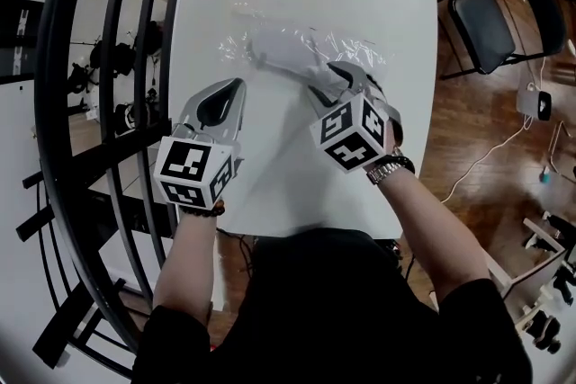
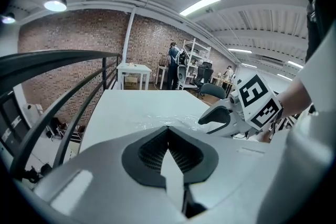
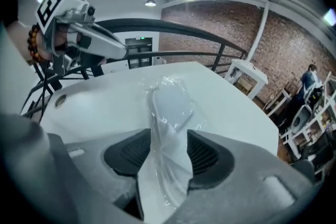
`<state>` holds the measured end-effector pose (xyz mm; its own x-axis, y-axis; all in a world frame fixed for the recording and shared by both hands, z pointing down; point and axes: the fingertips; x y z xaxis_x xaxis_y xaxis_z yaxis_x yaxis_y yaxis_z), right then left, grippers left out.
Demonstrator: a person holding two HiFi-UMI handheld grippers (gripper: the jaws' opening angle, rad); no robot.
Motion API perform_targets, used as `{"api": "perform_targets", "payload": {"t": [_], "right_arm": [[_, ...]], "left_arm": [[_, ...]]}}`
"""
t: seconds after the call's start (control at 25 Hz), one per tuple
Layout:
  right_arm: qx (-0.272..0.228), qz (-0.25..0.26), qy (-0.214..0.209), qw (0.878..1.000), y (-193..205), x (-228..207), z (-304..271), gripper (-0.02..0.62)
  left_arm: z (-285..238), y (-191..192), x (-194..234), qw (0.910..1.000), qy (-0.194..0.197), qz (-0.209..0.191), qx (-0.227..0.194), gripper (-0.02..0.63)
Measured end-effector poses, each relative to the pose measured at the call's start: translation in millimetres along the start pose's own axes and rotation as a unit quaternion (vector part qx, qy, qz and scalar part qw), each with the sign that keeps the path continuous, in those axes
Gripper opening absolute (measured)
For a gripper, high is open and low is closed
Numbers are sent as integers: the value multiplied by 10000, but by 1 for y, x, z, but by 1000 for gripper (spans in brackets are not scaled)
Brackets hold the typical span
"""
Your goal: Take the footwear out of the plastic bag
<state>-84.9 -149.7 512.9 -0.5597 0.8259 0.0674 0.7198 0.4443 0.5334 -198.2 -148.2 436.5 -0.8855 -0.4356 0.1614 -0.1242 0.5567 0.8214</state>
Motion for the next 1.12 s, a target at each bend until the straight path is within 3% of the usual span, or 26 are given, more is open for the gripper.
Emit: {"api": "perform_targets", "payload": {"t": [0.12,0.44,0.8,0.92,1.12], "right_arm": [[321,276,71,9991,12,1,-8,192],[411,629,215,9969,24,2,3,56],[327,990,-10,9945,47,22,28,41],[183,1301,-135,9912,57,30,39,40],[95,1715,-238,9848,79,38,52,40]], "left_arm": [[0,3,5,10000,-15,10,29,17],[-2,9,6,10000,-6,7,62,16],[8,4,22,9997,-239,16,44,15],[6,15,25,9990,-127,241,353,17],[0,52,13,9912,420,517,1148,17]]}}
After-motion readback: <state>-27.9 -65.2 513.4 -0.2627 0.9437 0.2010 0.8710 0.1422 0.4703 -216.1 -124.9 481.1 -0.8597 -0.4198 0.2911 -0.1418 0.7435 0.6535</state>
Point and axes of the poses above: the fingertips, and each gripper's own axes: z backward along the fingers, x to its left, y out of its underside, and after that the axes turned 5 degrees about -y, right-handed
